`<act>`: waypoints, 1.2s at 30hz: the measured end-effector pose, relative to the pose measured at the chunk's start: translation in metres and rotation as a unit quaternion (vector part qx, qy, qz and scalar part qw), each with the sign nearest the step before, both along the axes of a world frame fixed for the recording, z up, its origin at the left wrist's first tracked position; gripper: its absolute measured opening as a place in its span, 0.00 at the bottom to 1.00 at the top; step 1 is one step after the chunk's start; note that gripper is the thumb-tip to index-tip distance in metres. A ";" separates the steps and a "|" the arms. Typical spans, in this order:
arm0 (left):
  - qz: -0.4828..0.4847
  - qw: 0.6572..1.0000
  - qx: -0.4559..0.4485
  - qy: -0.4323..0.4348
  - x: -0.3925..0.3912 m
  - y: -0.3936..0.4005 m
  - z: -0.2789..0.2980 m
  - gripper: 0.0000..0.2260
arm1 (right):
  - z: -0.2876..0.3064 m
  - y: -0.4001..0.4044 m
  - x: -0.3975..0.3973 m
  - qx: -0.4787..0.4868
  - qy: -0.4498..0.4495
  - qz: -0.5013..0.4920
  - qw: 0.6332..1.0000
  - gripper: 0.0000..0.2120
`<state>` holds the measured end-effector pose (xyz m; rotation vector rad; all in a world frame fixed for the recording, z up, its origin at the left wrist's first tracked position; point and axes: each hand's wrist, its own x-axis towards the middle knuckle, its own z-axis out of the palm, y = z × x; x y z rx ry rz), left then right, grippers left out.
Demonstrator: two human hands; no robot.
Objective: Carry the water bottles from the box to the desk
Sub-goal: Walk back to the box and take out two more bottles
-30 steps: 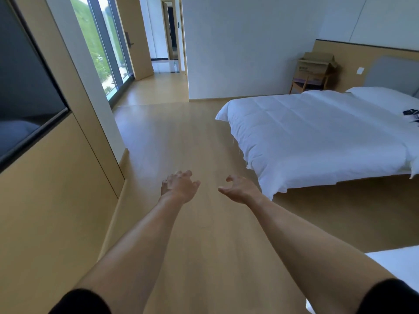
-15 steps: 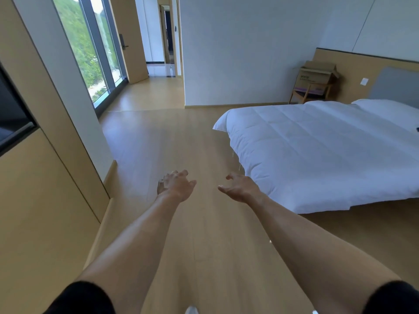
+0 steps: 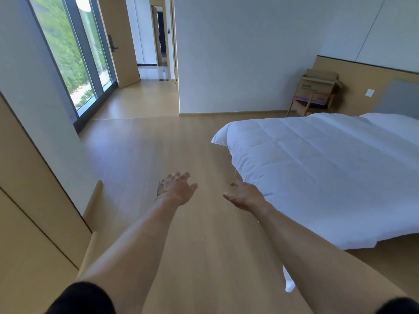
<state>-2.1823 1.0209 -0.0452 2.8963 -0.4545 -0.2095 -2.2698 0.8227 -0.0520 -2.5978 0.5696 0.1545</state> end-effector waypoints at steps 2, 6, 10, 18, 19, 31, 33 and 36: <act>-0.004 1.000 -0.001 0.003 0.029 -0.009 -0.002 0.24 | -0.001 -0.010 0.031 -0.008 -0.003 -0.001 1.000 0.30; -0.002 1.000 0.006 0.008 0.087 -0.028 -0.012 0.24 | -0.009 -0.028 0.100 -0.001 -0.015 0.007 1.000 0.31; 0.006 1.000 0.022 0.009 0.156 -0.055 -0.021 0.24 | -0.018 -0.052 0.180 -0.002 -0.018 0.025 1.000 0.30; 0.035 0.998 0.050 0.020 0.299 -0.118 -0.011 0.24 | -0.025 -0.119 0.334 0.033 -0.006 0.043 0.999 0.31; 0.038 0.998 0.049 0.019 0.315 -0.125 -0.009 0.24 | -0.025 -0.128 0.352 0.033 -0.004 0.043 0.999 0.31; 0.051 0.997 0.042 0.028 0.471 -0.176 -0.011 0.23 | -0.027 -0.180 0.509 0.027 0.008 0.054 0.998 0.30; 0.050 0.998 0.033 0.029 0.502 -0.184 -0.015 0.23 | -0.027 -0.186 0.535 0.026 0.016 0.054 0.998 0.30; 0.038 0.999 0.019 0.029 0.553 -0.198 -0.022 0.23 | -0.025 -0.197 0.580 0.008 0.017 0.054 0.998 0.30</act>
